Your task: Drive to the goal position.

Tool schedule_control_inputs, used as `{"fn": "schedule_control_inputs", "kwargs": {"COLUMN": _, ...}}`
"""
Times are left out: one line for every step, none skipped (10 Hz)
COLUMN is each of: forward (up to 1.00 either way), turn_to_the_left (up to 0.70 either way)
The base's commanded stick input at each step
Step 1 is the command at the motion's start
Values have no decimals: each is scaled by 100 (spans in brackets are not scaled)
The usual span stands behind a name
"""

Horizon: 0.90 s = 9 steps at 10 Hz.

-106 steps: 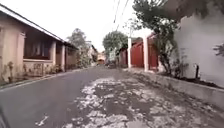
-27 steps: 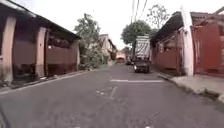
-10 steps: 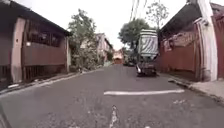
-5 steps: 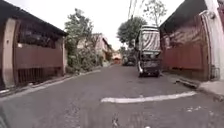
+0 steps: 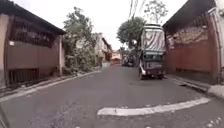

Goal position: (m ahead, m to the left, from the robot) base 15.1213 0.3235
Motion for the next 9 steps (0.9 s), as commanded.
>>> {"fn": "schedule_control_inputs", "kwargs": {"forward": 70, "turn_to_the_left": 0}}
{"fn": "schedule_control_inputs", "kwargs": {"forward": 70, "turn_to_the_left": 0}}
{"fn": "schedule_control_inputs", "kwargs": {"forward": 70, "turn_to_the_left": 0}}
{"fn": "schedule_control_inputs", "kwargs": {"forward": 70, "turn_to_the_left": 0}}
{"fn": "schedule_control_inputs", "kwargs": {"forward": 70, "turn_to_the_left": 0}}
{"fn": "schedule_control_inputs", "kwargs": {"forward": 70, "turn_to_the_left": 0}}
{"fn": "schedule_control_inputs", "kwargs": {"forward": 70, "turn_to_the_left": 0}}
{"fn": "schedule_control_inputs", "kwargs": {"forward": 70, "turn_to_the_left": 0}}
{"fn": "schedule_control_inputs", "kwargs": {"forward": 70, "turn_to_the_left": 0}}
